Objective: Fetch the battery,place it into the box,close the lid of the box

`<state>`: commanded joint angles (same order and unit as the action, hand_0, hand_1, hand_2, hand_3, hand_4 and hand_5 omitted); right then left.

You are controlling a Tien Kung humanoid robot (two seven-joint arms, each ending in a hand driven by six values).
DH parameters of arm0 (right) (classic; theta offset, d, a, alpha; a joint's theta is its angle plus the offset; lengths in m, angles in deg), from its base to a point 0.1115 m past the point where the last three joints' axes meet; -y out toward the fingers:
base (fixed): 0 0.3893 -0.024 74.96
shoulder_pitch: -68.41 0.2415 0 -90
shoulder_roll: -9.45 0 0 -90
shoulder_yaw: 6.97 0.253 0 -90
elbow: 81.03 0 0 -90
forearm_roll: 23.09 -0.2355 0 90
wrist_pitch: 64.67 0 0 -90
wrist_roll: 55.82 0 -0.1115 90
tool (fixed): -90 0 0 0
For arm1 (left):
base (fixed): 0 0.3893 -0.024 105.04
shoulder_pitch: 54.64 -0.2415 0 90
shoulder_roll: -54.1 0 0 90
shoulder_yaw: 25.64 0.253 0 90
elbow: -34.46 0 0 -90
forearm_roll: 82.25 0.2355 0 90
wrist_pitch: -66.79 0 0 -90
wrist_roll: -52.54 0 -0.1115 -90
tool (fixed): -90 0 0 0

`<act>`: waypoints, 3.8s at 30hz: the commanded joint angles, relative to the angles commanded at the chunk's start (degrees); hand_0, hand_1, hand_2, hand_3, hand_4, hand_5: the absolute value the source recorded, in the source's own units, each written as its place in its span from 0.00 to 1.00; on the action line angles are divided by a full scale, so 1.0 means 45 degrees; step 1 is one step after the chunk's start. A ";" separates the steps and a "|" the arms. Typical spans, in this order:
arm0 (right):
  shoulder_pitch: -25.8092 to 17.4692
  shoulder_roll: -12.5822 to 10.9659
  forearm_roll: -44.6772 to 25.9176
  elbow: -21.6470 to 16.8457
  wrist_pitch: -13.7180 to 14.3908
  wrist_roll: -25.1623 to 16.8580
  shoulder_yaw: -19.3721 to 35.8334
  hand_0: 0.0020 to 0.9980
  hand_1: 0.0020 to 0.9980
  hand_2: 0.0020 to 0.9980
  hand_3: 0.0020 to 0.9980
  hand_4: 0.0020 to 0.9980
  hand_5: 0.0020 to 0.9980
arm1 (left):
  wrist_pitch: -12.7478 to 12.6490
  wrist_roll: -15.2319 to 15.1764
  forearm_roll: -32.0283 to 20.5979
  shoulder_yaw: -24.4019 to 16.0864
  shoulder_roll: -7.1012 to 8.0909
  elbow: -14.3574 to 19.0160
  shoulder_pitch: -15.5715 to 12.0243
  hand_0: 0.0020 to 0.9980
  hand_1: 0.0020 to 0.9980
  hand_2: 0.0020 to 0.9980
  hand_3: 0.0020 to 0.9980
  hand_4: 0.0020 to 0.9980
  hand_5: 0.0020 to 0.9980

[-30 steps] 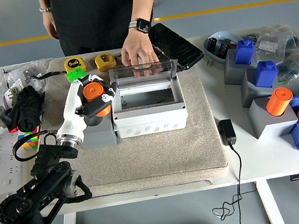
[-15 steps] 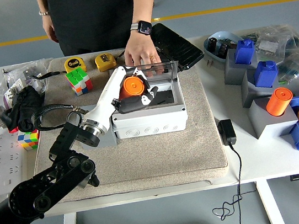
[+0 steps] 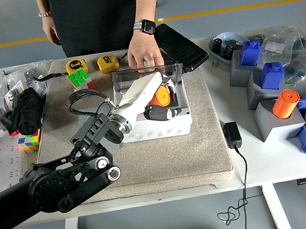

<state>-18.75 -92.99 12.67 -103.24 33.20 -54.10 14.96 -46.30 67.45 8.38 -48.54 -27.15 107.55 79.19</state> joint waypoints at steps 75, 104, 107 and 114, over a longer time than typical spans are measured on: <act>0.0038 -0.0009 0.0235 -0.0236 0.0164 -0.0092 0.0105 0.59 0.60 0.56 0.55 0.92 0.43 | -0.1601 -0.2271 -0.0531 -0.2349 -0.0033 0.0145 -0.0354 0.67 0.67 0.57 0.54 1.00 0.43; 0.0077 -0.0045 0.0222 -0.0330 0.0165 -0.0077 0.0093 0.59 0.60 0.56 0.55 0.92 0.43 | 0.2668 0.2199 0.0737 -0.2340 0.0105 -0.0833 0.0681 0.68 0.66 0.69 0.66 0.99 0.52; 0.0067 -0.0058 0.0275 -0.0371 0.0168 -0.0075 0.0126 0.59 0.60 0.56 0.55 0.92 0.43 | 0.3045 0.2543 0.0759 -0.2443 0.0170 -0.0416 0.0586 0.68 0.66 0.69 0.66 0.99 0.52; 0.0088 -0.0054 0.0296 -0.0375 0.0167 -0.0073 0.0137 0.59 0.60 0.56 0.55 0.92 0.43 | 0.3480 0.2906 0.0586 -0.2702 0.0342 0.0685 0.0366 0.56 0.61 0.66 0.66 0.99 0.55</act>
<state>-18.36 -93.23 14.01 -104.93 33.95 -54.43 15.58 -30.64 80.53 11.01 -60.70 -25.61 110.64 80.84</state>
